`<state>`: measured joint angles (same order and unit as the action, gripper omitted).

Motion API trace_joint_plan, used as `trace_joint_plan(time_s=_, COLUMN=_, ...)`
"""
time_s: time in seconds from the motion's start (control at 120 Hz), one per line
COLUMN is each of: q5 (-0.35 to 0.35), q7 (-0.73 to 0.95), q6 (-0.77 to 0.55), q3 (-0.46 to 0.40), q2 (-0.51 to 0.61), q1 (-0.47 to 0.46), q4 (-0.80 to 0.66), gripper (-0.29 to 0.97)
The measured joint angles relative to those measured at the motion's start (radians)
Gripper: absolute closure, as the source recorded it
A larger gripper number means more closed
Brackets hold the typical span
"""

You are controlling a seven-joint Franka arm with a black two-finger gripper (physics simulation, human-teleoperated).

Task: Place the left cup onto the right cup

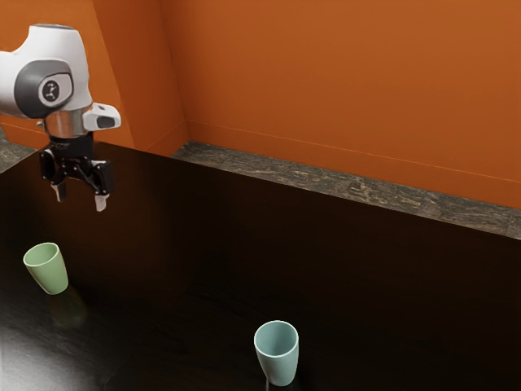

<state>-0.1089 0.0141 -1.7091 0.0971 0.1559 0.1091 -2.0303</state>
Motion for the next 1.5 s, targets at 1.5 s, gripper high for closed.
trace_joint_plan(time_s=1.5, q5=-0.086, q7=0.323, q6=-0.68, q3=0.234, q2=-0.061, q1=0.048, q4=-0.375, gripper=0.0)
